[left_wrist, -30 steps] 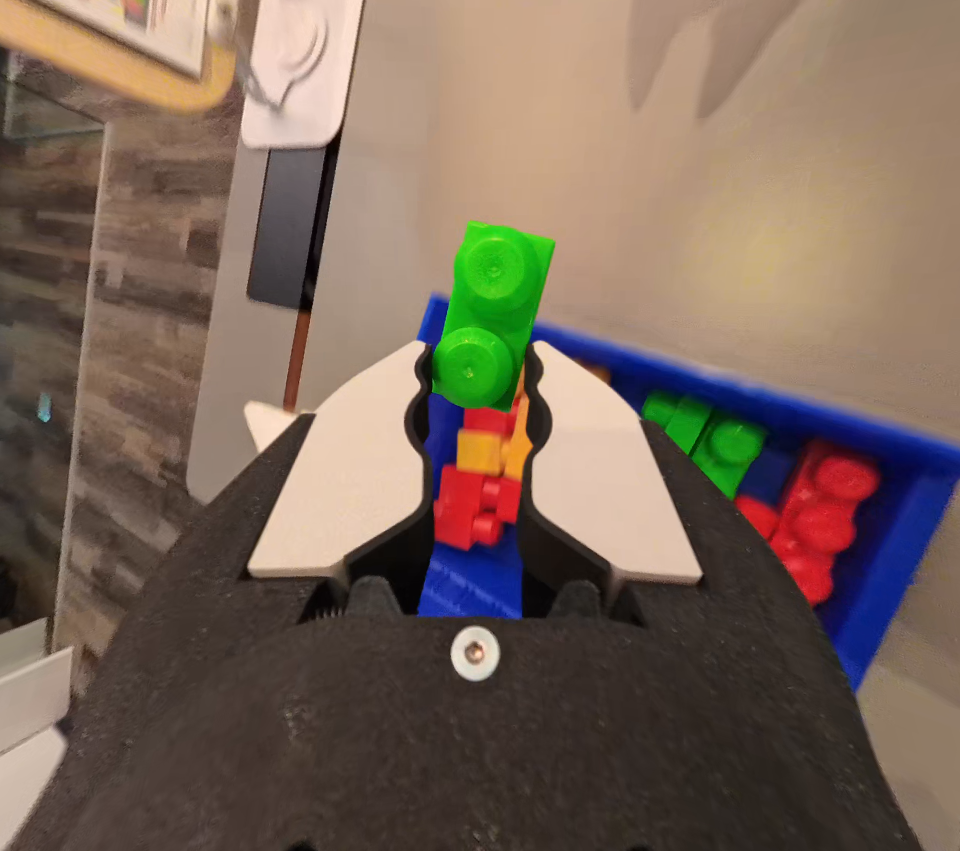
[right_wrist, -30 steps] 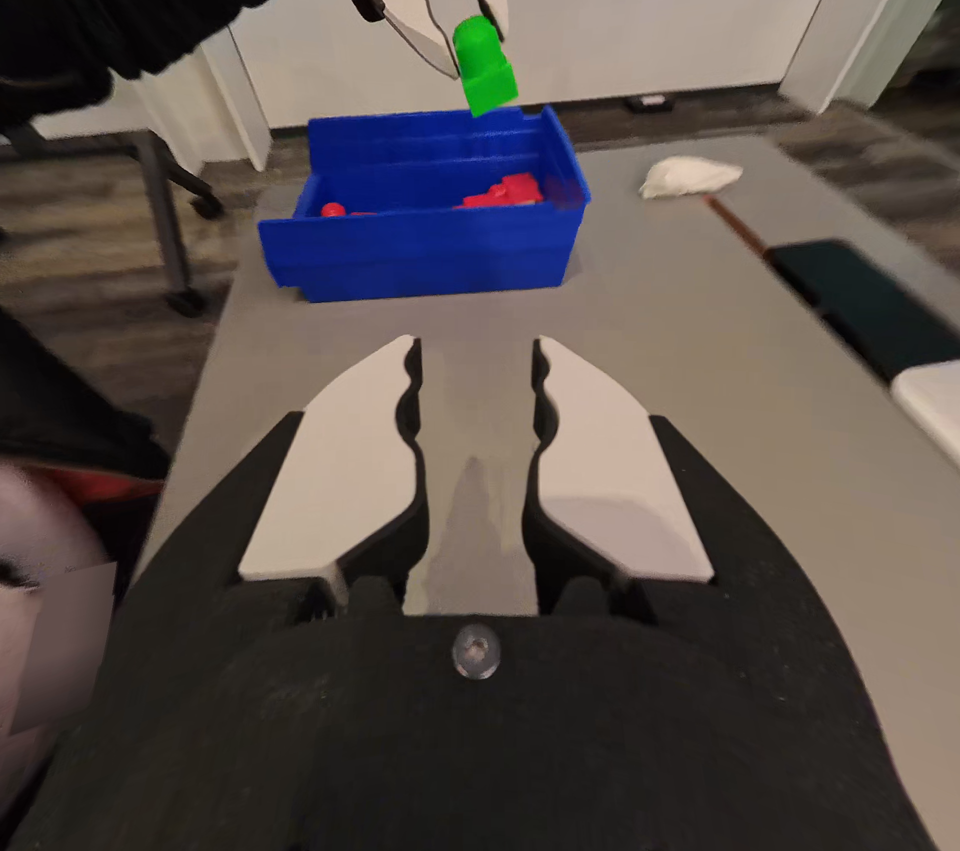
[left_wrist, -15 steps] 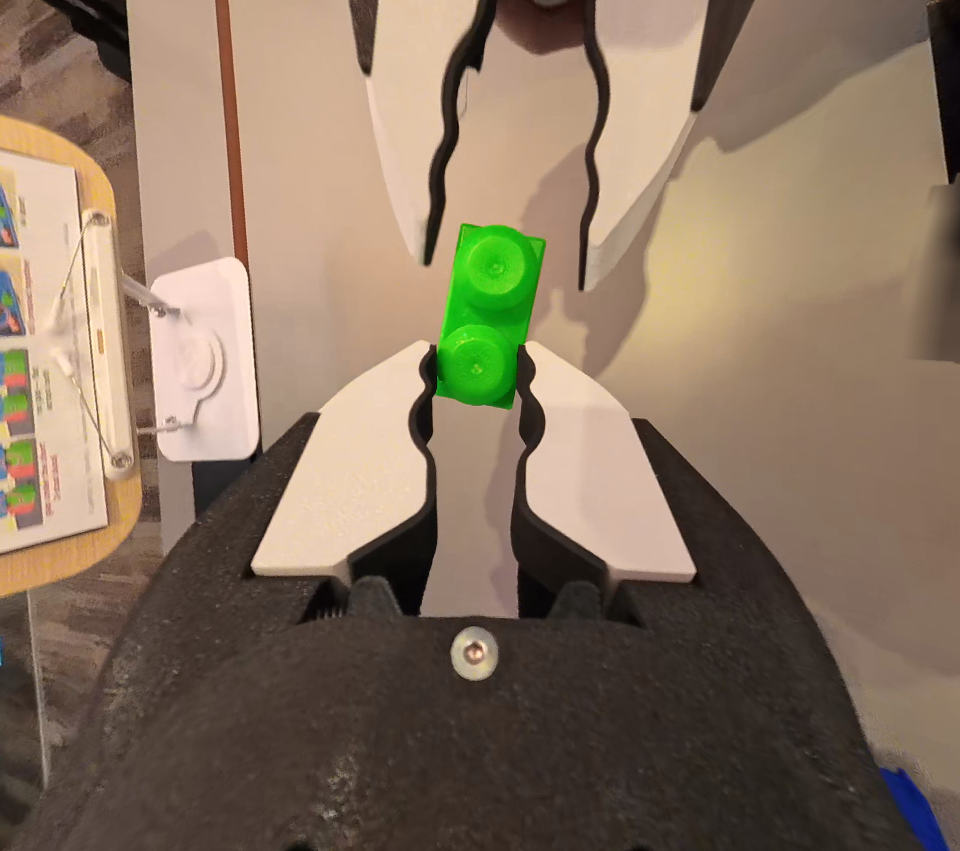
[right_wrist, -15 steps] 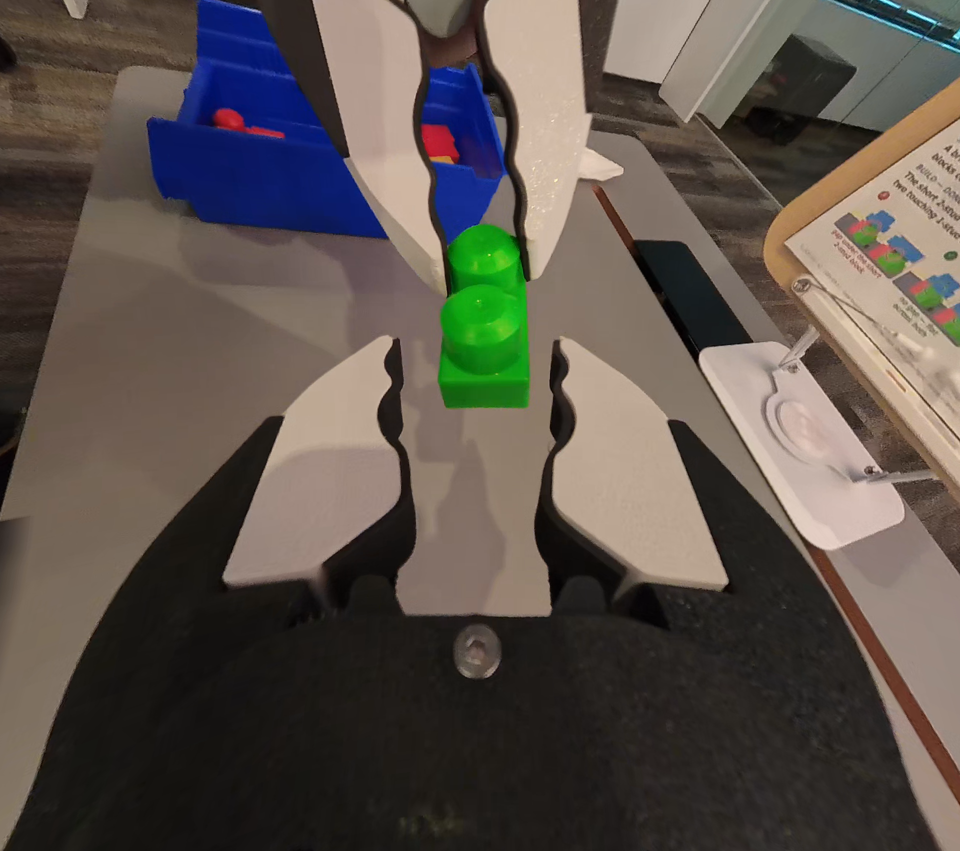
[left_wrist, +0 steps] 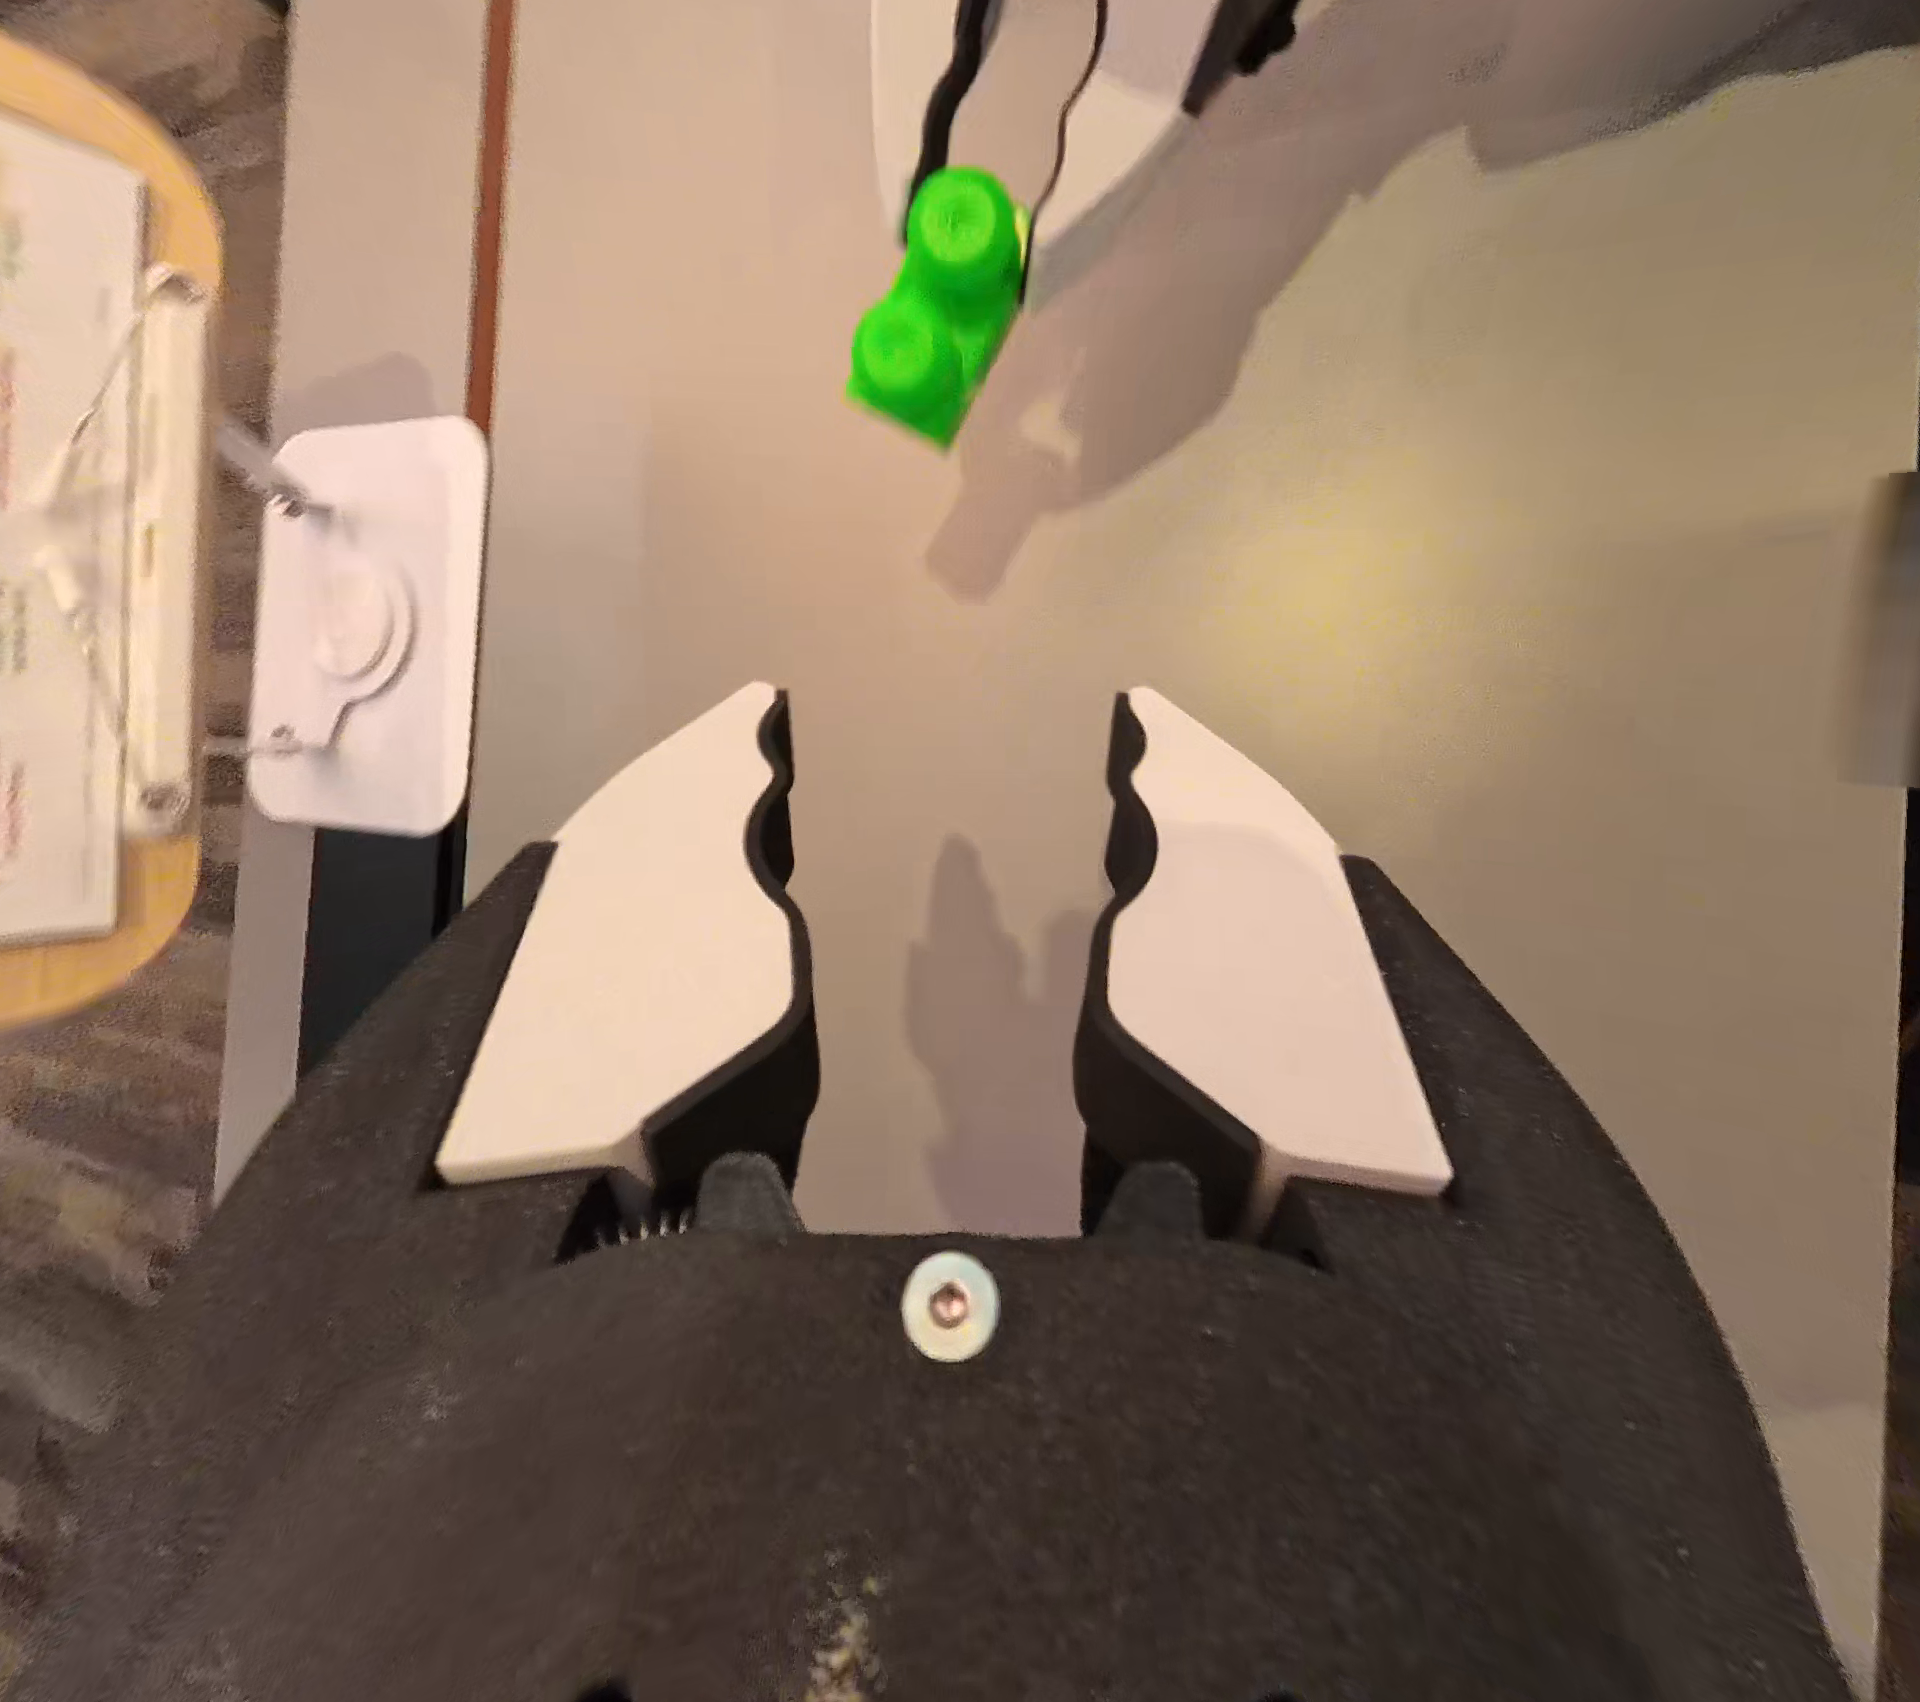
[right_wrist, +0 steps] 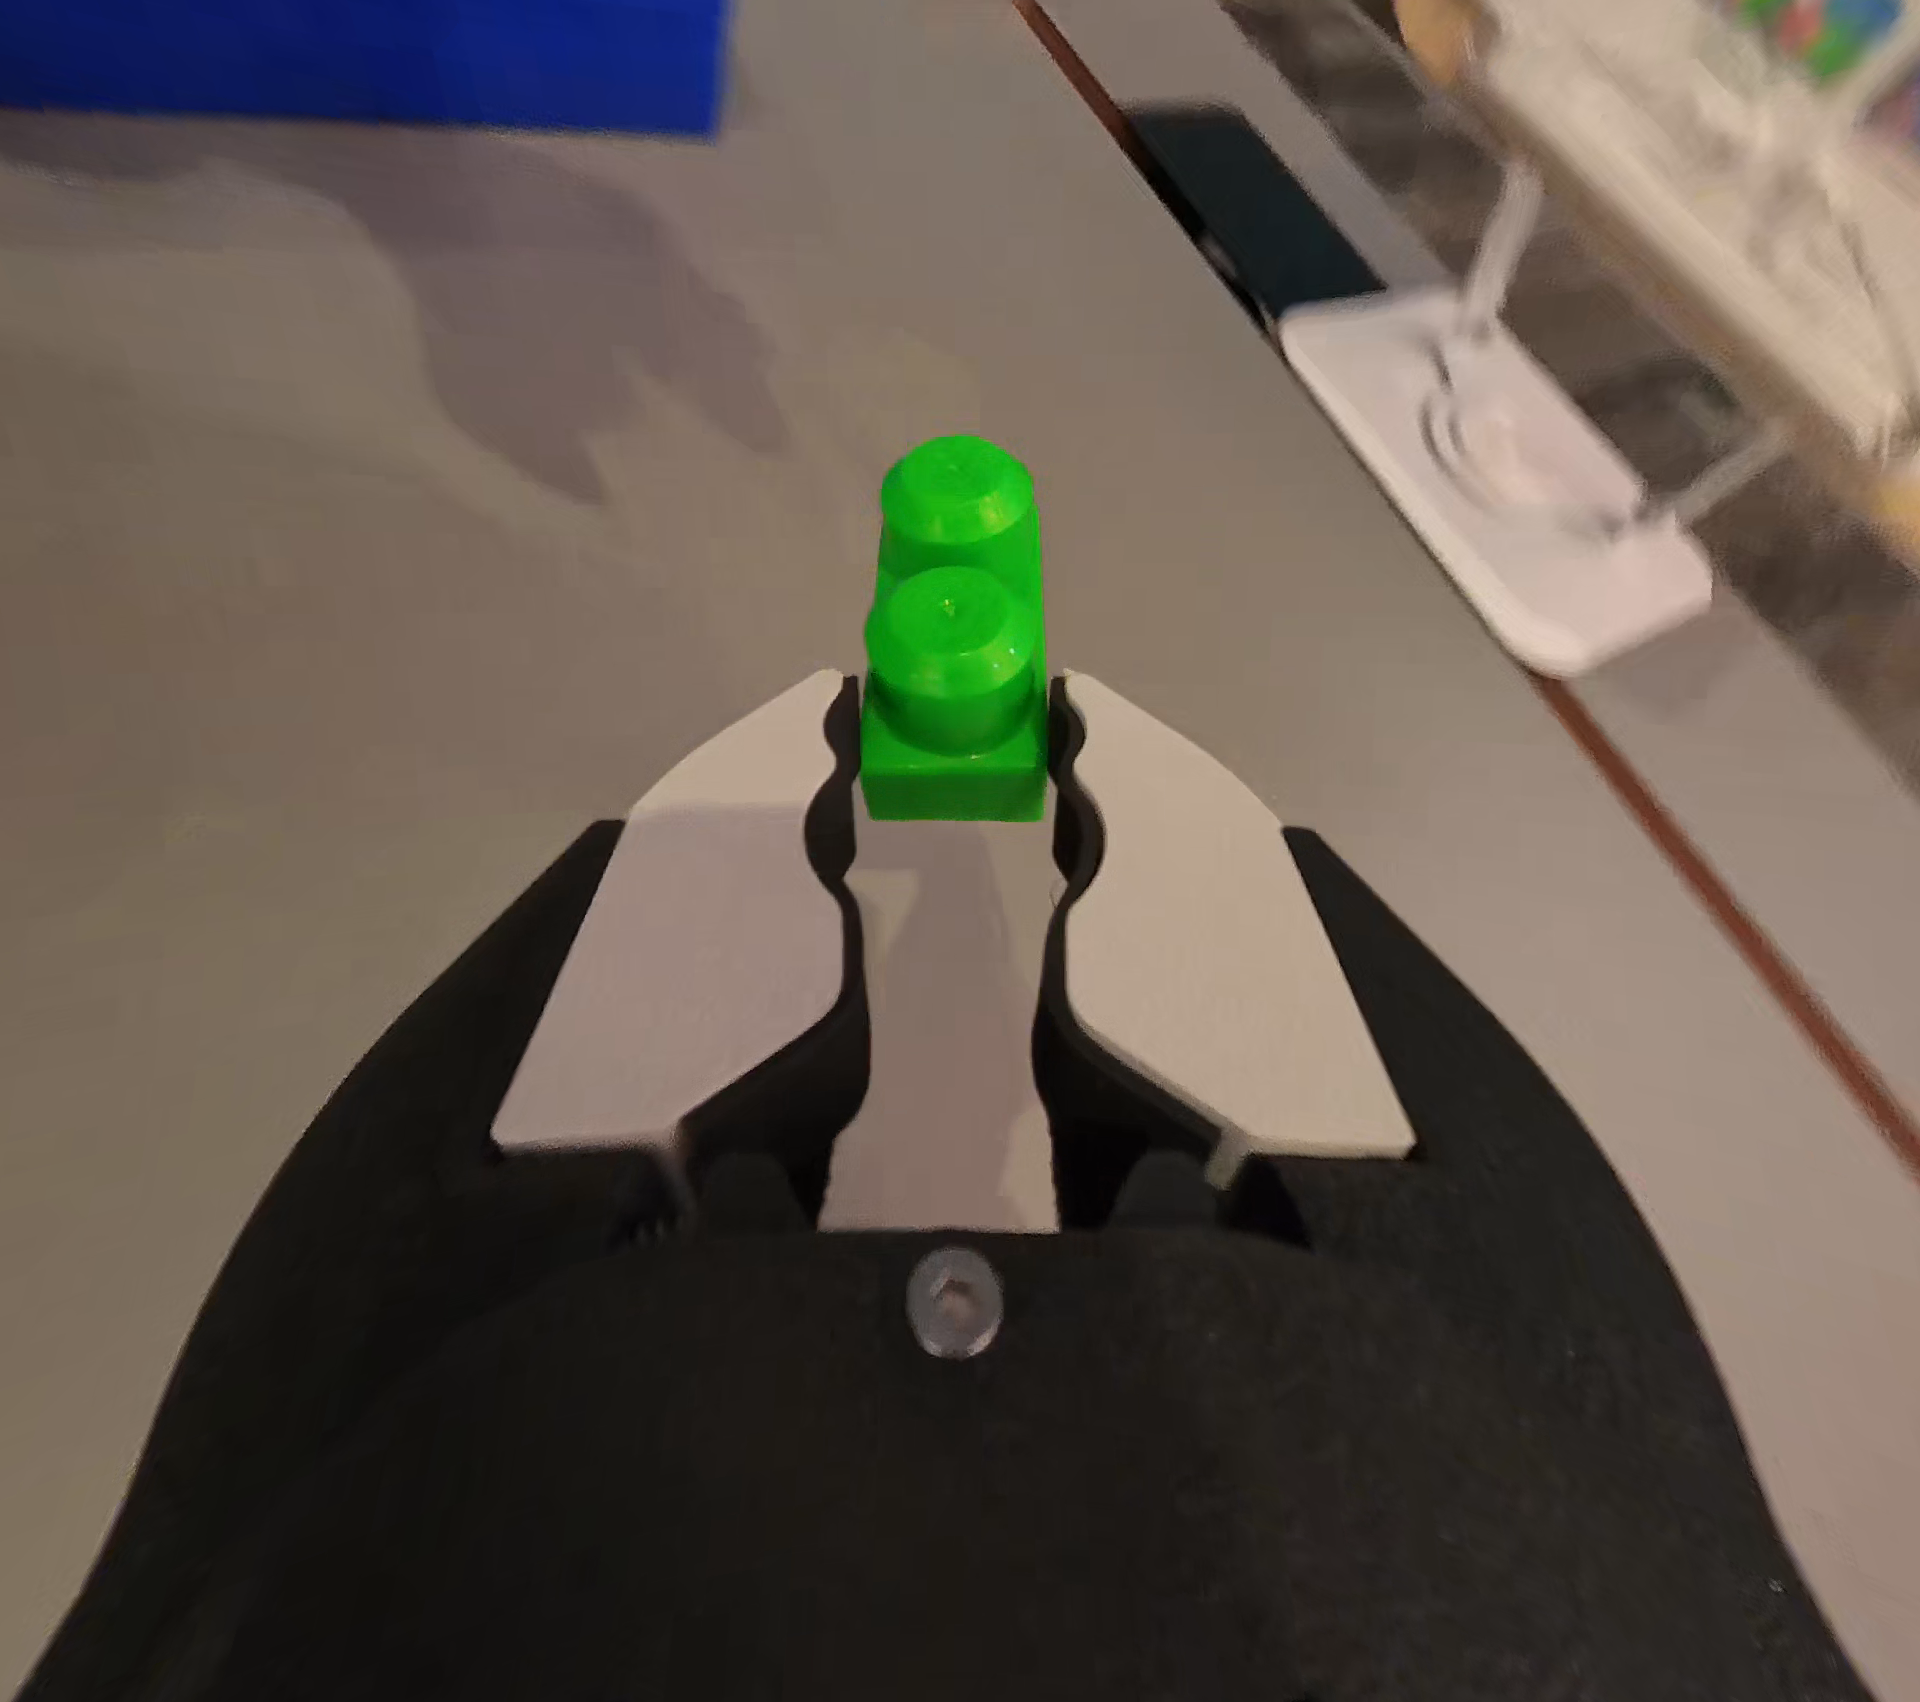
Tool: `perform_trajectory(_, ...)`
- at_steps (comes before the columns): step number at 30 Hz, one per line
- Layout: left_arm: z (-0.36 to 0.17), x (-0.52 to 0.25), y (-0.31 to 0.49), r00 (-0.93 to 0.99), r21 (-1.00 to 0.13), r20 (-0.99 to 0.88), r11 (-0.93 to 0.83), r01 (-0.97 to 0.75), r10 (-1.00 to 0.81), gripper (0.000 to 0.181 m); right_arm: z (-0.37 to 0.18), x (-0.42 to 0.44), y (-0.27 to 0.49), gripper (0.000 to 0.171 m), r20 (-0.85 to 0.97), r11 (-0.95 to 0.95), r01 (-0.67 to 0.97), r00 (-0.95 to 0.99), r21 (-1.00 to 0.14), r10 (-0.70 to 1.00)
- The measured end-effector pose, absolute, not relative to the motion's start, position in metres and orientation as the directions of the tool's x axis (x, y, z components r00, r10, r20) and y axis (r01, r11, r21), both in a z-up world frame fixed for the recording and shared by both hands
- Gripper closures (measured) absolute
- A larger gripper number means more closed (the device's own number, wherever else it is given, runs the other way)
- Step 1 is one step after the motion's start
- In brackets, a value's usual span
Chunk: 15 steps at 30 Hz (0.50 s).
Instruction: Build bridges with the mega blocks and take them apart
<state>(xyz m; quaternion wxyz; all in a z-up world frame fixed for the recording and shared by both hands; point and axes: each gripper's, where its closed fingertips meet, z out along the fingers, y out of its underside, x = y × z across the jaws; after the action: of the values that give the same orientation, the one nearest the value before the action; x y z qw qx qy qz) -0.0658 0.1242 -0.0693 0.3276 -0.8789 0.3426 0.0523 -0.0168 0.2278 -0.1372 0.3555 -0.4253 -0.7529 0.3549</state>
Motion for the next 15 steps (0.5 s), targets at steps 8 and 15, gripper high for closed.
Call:
perform_trajectory(8, -0.044, -0.161, 0.004, 0.939, -0.713, -0.283, -0.612, -0.342, -0.195, 0.128, -0.219, -0.018, 0.301, 0.137, 0.092, 0.170, 0.559, -0.164, -0.812, 0.982)
perform_trajectory(15, -0.057, -0.245, -0.103, 0.953, -0.795, -0.222, -0.605, -0.055, 0.205, 0.130, -0.240, -0.018, 0.308, 0.137, 0.067, 0.125, 0.571, -0.121, -0.811, 0.990)
